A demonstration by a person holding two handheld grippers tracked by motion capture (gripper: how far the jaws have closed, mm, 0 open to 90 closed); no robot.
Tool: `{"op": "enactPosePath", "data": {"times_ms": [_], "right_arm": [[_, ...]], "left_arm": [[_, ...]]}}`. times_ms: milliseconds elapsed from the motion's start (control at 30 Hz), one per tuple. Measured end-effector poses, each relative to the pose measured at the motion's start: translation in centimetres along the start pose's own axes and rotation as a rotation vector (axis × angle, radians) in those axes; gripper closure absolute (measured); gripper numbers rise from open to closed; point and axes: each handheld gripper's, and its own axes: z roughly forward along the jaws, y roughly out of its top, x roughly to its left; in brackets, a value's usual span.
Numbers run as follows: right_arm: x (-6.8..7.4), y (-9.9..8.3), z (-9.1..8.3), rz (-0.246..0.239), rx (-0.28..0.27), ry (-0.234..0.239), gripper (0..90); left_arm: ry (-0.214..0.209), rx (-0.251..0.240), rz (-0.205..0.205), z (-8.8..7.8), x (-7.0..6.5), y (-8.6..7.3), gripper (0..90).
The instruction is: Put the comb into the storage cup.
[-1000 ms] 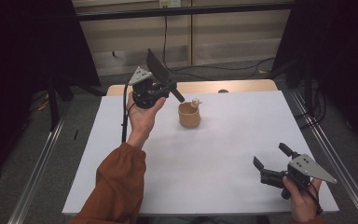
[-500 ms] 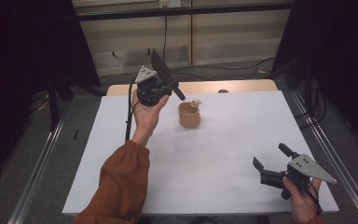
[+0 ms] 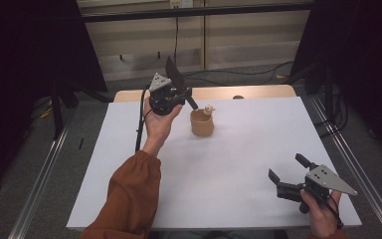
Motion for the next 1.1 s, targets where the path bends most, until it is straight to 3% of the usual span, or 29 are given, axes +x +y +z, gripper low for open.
{"op": "enactPosePath", "data": {"times_ms": [133, 833, 1100], "right_arm": [[0.0, 0.0, 0.0, -0.001, -0.001, 0.001, 0.0], [-0.1, -0.1, 0.1, -0.012, 0.001, 0.005, 0.0], [-0.1, -0.1, 0.1, -0.012, 0.004, 0.011, 0.0]], "left_arm": [[0.004, 0.011, 0.011, 0.3, 0.1, -0.4, 73.2], [0.004, 0.052, -0.016, 1.2, 0.2, -2.4, 73.2], [0.003, 0.074, -0.001, 1.6, 0.0, -2.9, 73.2]]}}
